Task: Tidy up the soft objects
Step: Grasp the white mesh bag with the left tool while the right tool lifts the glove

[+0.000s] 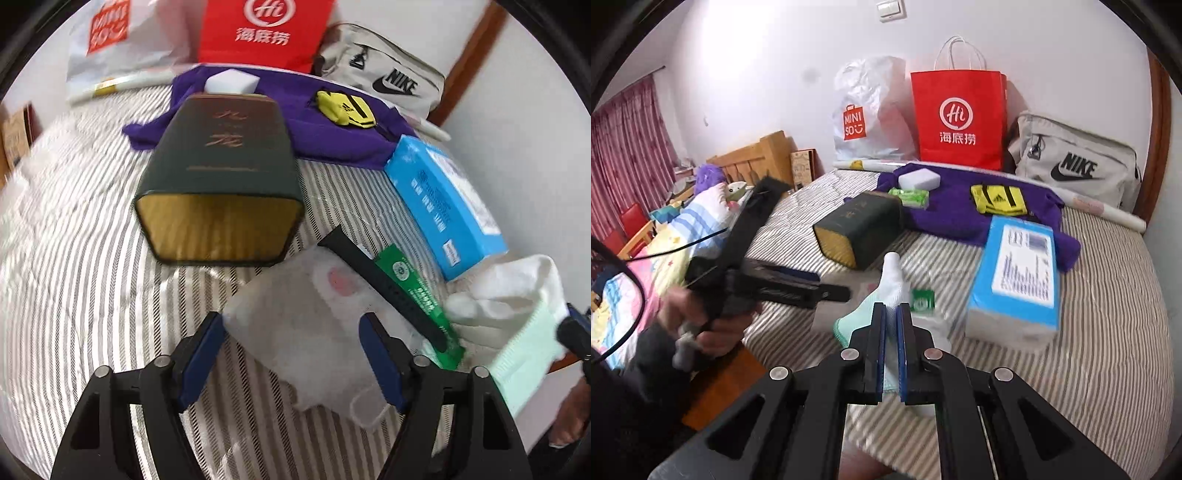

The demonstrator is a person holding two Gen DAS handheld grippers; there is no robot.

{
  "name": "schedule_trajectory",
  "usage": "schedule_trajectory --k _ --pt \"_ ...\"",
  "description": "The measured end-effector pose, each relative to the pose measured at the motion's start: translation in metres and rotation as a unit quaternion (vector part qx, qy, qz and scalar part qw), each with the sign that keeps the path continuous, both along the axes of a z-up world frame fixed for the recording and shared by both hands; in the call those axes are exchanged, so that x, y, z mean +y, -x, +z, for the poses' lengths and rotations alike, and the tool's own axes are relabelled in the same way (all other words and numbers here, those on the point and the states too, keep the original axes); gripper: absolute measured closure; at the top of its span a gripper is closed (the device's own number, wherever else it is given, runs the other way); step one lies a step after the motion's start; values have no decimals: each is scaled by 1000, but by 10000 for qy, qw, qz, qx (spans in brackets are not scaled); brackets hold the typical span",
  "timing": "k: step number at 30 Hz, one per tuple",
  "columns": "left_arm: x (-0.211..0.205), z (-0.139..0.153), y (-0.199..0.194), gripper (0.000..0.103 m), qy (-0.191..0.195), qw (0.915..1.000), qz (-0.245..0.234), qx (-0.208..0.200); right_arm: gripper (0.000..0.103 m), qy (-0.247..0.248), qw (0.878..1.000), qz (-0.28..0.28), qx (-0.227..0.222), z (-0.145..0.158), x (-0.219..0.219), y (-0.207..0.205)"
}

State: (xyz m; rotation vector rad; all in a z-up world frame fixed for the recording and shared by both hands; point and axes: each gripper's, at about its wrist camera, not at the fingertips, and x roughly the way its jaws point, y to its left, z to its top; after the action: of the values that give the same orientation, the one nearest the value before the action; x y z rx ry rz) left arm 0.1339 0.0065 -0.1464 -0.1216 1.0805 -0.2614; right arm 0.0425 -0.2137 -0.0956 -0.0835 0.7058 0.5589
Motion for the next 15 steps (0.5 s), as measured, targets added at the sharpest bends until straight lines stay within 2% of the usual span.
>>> schedule_trajectory --k 4,10,13,15 --pt "-12 -1 1 23 -299 9995 -37 -134 98 75 9996 -248 70 -10 -20 9" --pt "-22 -2 -2 22 -654 9973 -41 -318 98 291 9963 -785 185 -27 -51 5" --pt "-25 -4 -2 31 -862 9951 -13 -491 97 435 9933 -1016 337 -41 -59 -7" --pt "-26 -3 -1 45 -939 9938 -57 -591 96 454 9918 -1091 482 -52 -63 -13"
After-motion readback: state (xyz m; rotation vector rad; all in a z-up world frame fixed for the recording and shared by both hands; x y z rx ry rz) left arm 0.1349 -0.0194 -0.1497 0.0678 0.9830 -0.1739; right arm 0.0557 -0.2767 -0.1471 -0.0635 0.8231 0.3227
